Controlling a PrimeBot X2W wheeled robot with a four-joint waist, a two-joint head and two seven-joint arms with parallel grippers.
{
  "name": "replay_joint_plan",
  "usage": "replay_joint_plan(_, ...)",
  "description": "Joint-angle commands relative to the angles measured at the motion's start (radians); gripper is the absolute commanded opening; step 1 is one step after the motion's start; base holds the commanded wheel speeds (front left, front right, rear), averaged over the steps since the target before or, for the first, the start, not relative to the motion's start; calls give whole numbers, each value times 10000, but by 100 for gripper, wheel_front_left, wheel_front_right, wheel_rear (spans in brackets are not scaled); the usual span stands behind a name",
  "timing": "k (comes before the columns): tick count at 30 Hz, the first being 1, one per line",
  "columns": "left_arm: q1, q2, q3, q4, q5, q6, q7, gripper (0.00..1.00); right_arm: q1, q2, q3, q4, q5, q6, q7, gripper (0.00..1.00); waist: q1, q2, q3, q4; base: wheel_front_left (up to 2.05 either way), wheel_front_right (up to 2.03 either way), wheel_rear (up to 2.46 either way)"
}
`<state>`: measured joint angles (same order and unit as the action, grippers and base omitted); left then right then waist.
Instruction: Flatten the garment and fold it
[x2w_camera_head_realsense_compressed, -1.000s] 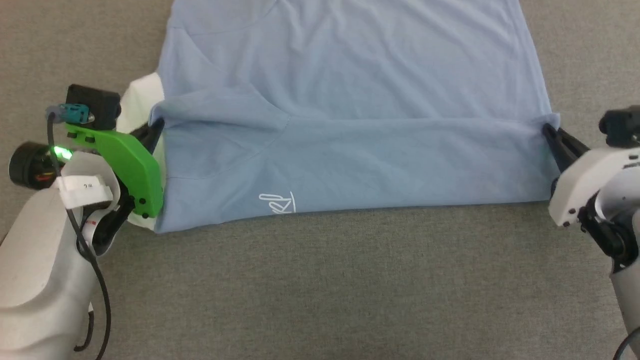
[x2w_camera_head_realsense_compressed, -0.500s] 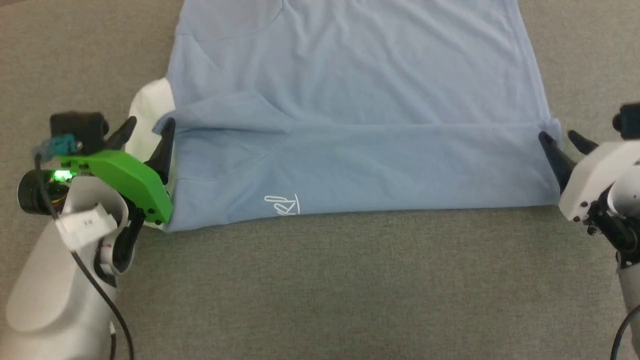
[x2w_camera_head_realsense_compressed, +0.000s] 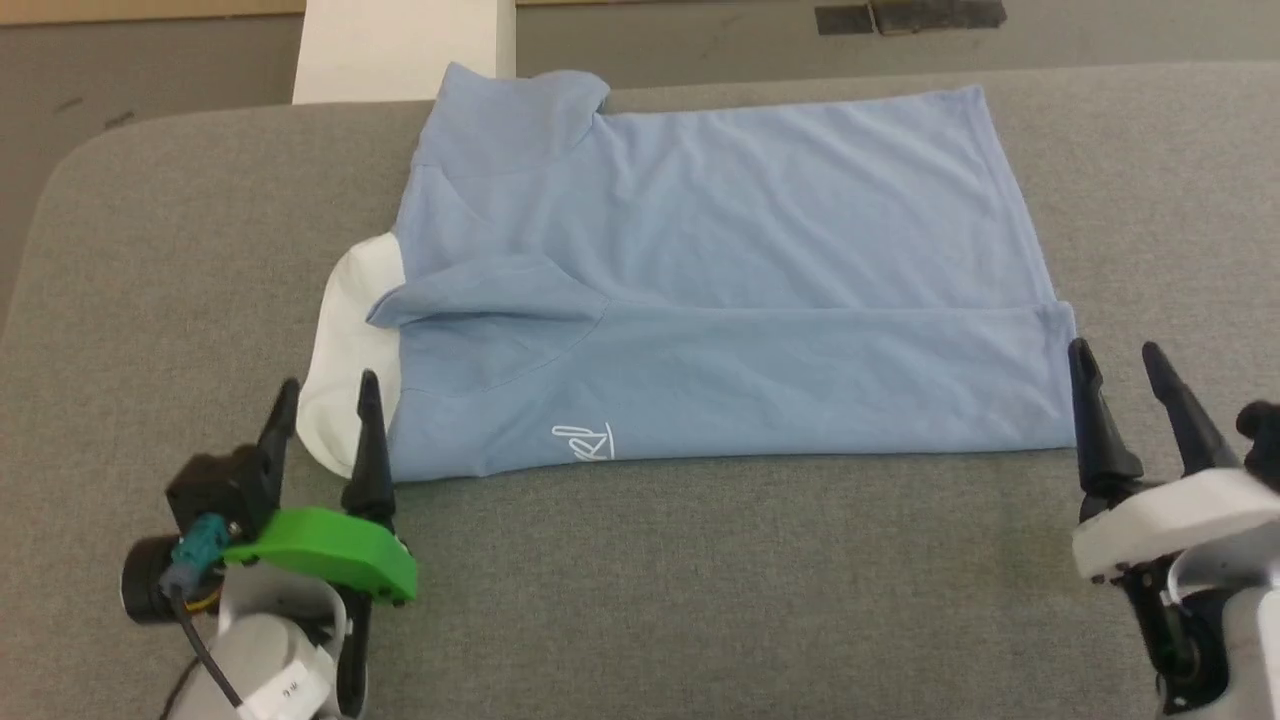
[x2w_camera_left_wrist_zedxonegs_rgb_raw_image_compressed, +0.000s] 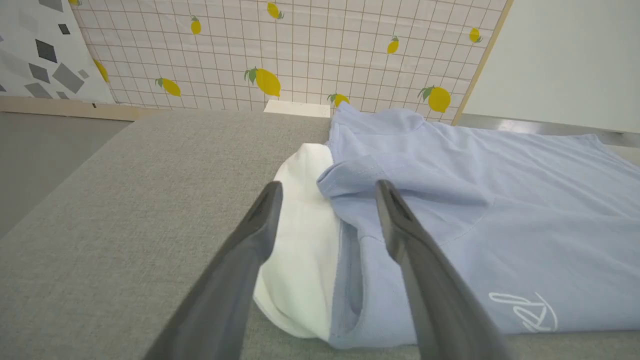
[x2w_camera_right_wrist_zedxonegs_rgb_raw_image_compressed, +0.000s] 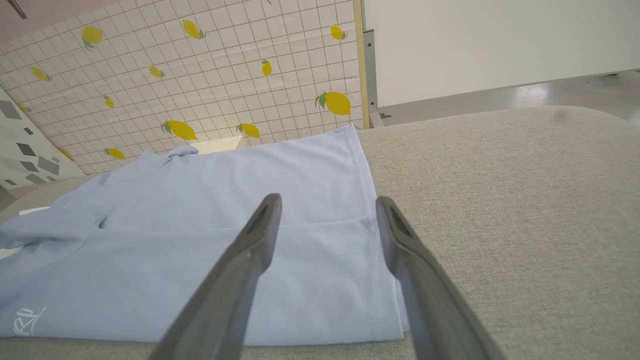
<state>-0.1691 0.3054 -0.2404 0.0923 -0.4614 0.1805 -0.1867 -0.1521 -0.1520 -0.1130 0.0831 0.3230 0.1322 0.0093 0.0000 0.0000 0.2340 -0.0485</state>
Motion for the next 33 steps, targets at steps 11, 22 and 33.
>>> replay_joint_plan(11,402,-372,-104,1038,-171,1283,2062,100,881,908,-297,-476,-254,-15,-1100,100,0,0,-260,-613,0,0,0)
replay_joint_plan(22,317,-318,-78,1320,-977,1511,4342,0,787,994,-92,-427,-313,-15,-964,100,0,0,-163,-927,0,0,0)
replay_joint_plan(33,205,-320,-284,946,-1004,1198,4136,0,-303,993,-520,775,-806,-15,545,100,0,0,-56,-608,0,0,0)
